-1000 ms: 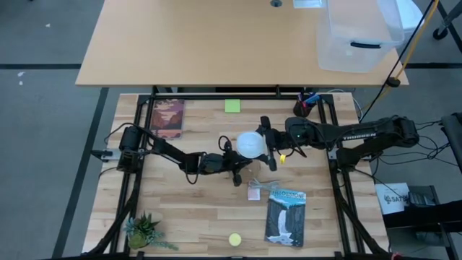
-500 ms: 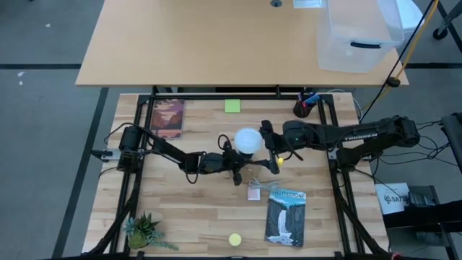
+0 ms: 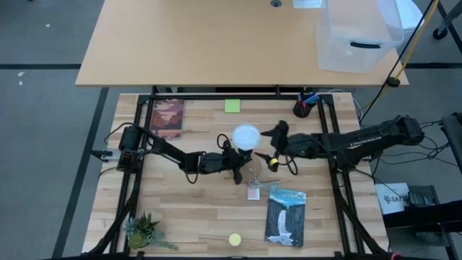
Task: Screw lightbulb
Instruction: Remove the white lightbulb from the brown lamp
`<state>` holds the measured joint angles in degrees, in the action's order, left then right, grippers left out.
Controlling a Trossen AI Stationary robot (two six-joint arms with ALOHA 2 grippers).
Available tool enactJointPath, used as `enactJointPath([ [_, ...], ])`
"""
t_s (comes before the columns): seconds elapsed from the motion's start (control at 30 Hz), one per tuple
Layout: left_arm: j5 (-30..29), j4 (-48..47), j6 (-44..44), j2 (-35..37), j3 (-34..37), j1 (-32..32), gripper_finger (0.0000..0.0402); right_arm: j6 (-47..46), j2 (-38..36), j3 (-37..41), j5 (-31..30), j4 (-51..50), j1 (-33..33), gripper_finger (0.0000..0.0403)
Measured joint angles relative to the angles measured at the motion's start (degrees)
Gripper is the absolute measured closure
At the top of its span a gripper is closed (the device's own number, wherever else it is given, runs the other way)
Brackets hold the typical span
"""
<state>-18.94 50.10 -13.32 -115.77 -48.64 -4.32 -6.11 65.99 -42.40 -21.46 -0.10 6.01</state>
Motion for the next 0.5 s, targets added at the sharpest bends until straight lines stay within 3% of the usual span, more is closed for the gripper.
enactJointPath([
  [0.1,-0.1,0.0,0.1,0.0,0.0,0.0,0.0371,-3.3,-2.6,7.1,-5.5,9.4,3.1,0.0028],
  [0.3,-1.2,-0.1,0.3,0.0,0.0,0.2,0.0371,-2.9,-0.2,20.3,-9.3,47.3,8.1,0.0028],
  [0.5,-5.4,-0.3,0.1,0.0,0.0,0.2,0.0371,1.8,7.2,18.0,-11.7,55.4,9.2,0.0028],
])
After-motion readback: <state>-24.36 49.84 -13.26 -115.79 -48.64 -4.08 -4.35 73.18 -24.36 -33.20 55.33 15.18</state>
